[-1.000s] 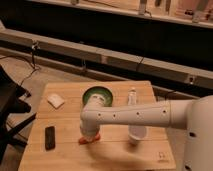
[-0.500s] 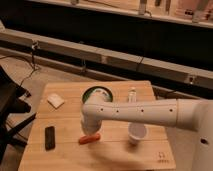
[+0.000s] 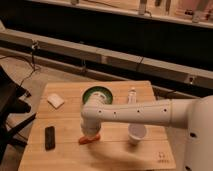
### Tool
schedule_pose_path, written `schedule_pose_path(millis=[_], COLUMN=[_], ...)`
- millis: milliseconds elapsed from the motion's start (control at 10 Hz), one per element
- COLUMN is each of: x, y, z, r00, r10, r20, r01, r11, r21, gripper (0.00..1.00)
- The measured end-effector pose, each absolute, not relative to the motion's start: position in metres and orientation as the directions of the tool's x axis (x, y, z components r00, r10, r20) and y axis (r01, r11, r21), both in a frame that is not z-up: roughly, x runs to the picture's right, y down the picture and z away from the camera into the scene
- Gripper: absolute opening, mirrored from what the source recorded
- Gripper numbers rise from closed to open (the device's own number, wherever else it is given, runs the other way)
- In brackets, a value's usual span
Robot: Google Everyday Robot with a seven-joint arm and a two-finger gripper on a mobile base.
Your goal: Place the pepper in the ceramic bowl
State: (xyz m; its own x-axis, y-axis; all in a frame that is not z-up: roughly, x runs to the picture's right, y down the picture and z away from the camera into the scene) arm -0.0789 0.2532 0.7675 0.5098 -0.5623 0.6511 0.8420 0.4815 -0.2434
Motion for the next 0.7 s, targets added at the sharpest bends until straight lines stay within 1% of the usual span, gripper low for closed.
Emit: schedule_pose_path(millis=[100, 200, 700], x=[-0.0793, -0.0778, -0.0735], y=[0.2559, 0.2569, 0.2558], z=[0.7710, 0.7725, 0.7643], r00=[0.512, 0.516, 0.530], r10=[-0.567, -0.572, -0.585], r20=[0.645, 0.638, 0.614], r01=[0.843, 0.842, 0.834], r11=[0.475, 0.473, 0.492], r21=[-0.252, -0.257, -0.251], gripper=[0.79, 0.80, 0.80])
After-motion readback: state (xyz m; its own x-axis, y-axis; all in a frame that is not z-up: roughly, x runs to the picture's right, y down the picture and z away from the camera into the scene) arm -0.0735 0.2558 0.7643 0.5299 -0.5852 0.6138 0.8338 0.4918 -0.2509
